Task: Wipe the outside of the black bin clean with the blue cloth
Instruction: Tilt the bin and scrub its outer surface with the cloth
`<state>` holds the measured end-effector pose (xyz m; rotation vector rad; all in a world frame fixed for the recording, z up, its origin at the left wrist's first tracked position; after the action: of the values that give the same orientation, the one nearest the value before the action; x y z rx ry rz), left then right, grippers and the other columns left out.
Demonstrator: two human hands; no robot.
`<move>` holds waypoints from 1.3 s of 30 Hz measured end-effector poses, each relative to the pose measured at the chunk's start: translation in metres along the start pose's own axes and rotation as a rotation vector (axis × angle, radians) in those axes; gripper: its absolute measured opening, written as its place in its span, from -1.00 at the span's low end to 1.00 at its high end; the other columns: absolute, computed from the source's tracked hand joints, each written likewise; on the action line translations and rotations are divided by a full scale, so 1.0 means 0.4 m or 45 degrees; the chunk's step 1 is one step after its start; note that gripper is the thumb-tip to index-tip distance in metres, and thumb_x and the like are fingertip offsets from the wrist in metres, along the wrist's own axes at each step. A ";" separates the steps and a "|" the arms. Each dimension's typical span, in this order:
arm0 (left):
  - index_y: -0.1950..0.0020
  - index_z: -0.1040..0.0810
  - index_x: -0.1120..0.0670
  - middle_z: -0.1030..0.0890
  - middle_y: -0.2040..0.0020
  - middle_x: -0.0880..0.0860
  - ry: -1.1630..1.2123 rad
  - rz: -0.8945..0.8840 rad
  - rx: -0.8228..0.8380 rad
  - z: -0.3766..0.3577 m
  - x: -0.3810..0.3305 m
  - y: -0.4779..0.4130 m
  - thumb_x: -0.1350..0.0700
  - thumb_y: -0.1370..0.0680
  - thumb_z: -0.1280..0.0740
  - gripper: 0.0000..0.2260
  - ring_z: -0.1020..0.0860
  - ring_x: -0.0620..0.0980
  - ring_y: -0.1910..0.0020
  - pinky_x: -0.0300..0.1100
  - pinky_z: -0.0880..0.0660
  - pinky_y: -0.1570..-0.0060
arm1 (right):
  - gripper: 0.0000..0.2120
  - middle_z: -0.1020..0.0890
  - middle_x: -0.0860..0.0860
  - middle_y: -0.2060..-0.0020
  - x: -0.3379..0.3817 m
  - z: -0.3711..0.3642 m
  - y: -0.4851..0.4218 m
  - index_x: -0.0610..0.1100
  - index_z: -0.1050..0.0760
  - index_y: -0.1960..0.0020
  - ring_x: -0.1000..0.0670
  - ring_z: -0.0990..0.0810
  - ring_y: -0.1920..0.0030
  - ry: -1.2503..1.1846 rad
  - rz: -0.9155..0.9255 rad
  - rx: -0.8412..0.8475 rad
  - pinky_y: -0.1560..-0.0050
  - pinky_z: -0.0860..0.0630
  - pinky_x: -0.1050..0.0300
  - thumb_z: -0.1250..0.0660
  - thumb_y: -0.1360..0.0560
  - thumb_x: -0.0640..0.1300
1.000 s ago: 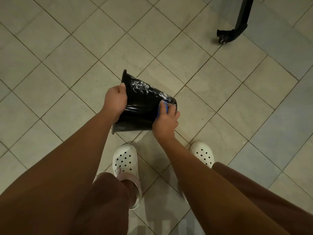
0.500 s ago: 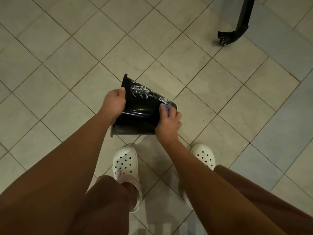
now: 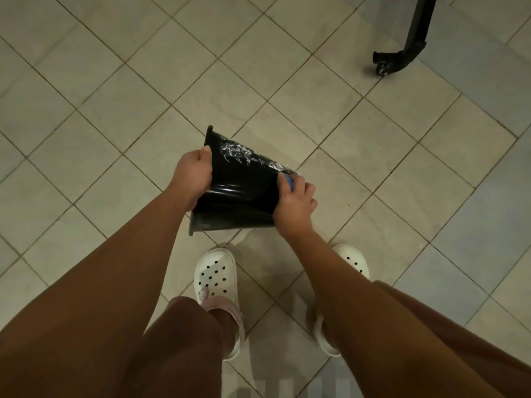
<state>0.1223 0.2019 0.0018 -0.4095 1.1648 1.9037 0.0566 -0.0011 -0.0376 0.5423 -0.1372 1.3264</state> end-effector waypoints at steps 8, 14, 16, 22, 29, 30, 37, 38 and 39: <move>0.05 -0.50 0.20 -0.45 0.30 0.08 -0.038 -0.044 -0.019 -0.004 -0.026 0.001 -0.06 -0.70 -0.02 -0.59 -0.42 0.00 0.30 -0.12 -0.36 0.25 | -0.38 -0.22 -0.17 -0.28 -0.052 -0.003 0.004 -0.09 -0.12 -0.42 -0.19 -0.24 -0.21 0.019 -0.421 0.127 -0.15 -0.35 -0.11 -0.26 -0.43 -0.26; -0.08 -0.53 0.21 -0.53 0.16 0.15 -0.016 -0.021 0.020 -0.008 -0.016 0.006 -0.08 -0.69 -0.02 -0.57 -0.48 0.02 0.20 -0.10 -0.42 0.15 | -0.40 -0.23 -0.17 -0.30 -0.034 0.005 -0.027 -0.10 -0.14 -0.44 -0.19 -0.23 -0.22 0.101 -0.131 0.081 -0.18 -0.30 -0.13 -0.25 -0.45 -0.27; 0.05 -0.51 0.17 -0.49 0.25 0.10 -0.001 -0.047 0.005 -0.010 -0.023 0.008 -0.07 -0.70 -0.03 -0.60 -0.45 0.00 0.26 -0.12 -0.40 0.19 | -0.45 -0.25 -0.14 -0.29 -0.071 0.008 -0.048 -0.04 -0.21 -0.41 -0.18 -0.23 -0.22 -0.014 -0.241 0.161 -0.16 -0.31 -0.11 -0.22 -0.45 -0.29; 0.04 -0.49 0.18 -0.46 0.27 0.09 -0.016 0.004 -0.039 0.000 -0.012 0.000 -0.08 -0.69 -0.02 -0.59 -0.43 0.01 0.27 -0.12 -0.36 0.24 | -0.40 -0.26 -0.18 -0.25 -0.065 -0.006 0.011 -0.11 -0.14 -0.42 -0.18 -0.27 -0.19 -0.029 -0.499 0.126 -0.13 -0.36 -0.08 -0.27 -0.43 -0.29; -0.17 -0.53 0.16 -0.61 -0.05 0.21 -0.006 -0.050 0.029 -0.007 -0.022 0.009 -0.08 -0.69 -0.03 -0.60 -0.57 0.10 0.01 -0.06 -0.47 0.01 | -0.46 -0.26 -0.17 -0.26 -0.045 0.006 -0.049 -0.09 -0.20 -0.40 -0.19 -0.24 -0.19 0.165 -0.085 0.104 -0.15 -0.31 -0.12 -0.22 -0.44 -0.28; -0.17 -0.54 0.17 -0.61 -0.04 0.21 -0.012 -0.069 0.020 -0.007 -0.029 0.014 -0.08 -0.69 -0.03 -0.60 -0.56 0.07 0.03 -0.08 -0.46 0.03 | -0.49 -0.27 -0.16 -0.25 -0.078 0.008 -0.066 -0.07 -0.25 -0.37 -0.18 -0.24 -0.19 0.121 -0.163 0.157 -0.16 -0.30 -0.11 -0.22 -0.44 -0.28; -0.05 -0.50 0.13 -0.53 0.15 0.07 0.020 -0.051 -0.059 0.003 -0.030 0.000 -0.08 -0.70 -0.02 -0.63 -0.50 -0.03 0.16 -0.11 -0.42 0.07 | -0.59 -0.27 -0.14 -0.22 -0.118 -0.061 0.065 -0.10 -0.31 -0.28 -0.15 -0.25 -0.19 -0.082 -0.429 0.165 -0.19 -0.32 -0.08 -0.21 -0.45 -0.30; -0.04 -0.50 0.14 -0.52 0.16 0.07 0.016 -0.056 -0.052 0.003 -0.034 0.002 -0.08 -0.70 -0.02 -0.63 -0.49 -0.04 0.17 -0.12 -0.41 0.09 | -0.58 -0.27 -0.13 -0.22 -0.128 -0.054 0.059 -0.08 -0.31 -0.28 -0.16 -0.26 -0.19 -0.151 -0.500 0.123 -0.20 -0.33 -0.10 -0.22 -0.45 -0.31; -0.04 -0.50 0.14 -0.52 0.17 0.07 0.021 -0.061 -0.048 0.003 -0.037 0.002 -0.07 -0.70 -0.02 -0.63 -0.49 -0.04 0.18 -0.13 -0.41 0.11 | -0.57 -0.28 -0.13 -0.22 -0.139 -0.038 0.041 -0.07 -0.32 -0.28 -0.16 -0.27 -0.19 -0.222 -0.542 0.068 -0.20 -0.35 -0.12 -0.23 -0.45 -0.30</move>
<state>0.1307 0.1955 0.0124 -0.4705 1.1214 1.8869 0.0238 -0.0410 -0.0680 0.6899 -0.1210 0.8698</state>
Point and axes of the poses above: each hand's wrist, its own y-axis away from the middle knuckle, its own z-axis out of the back of the hand, x = y × z, the point moved 8 cm from there along -y, towards the middle knuckle
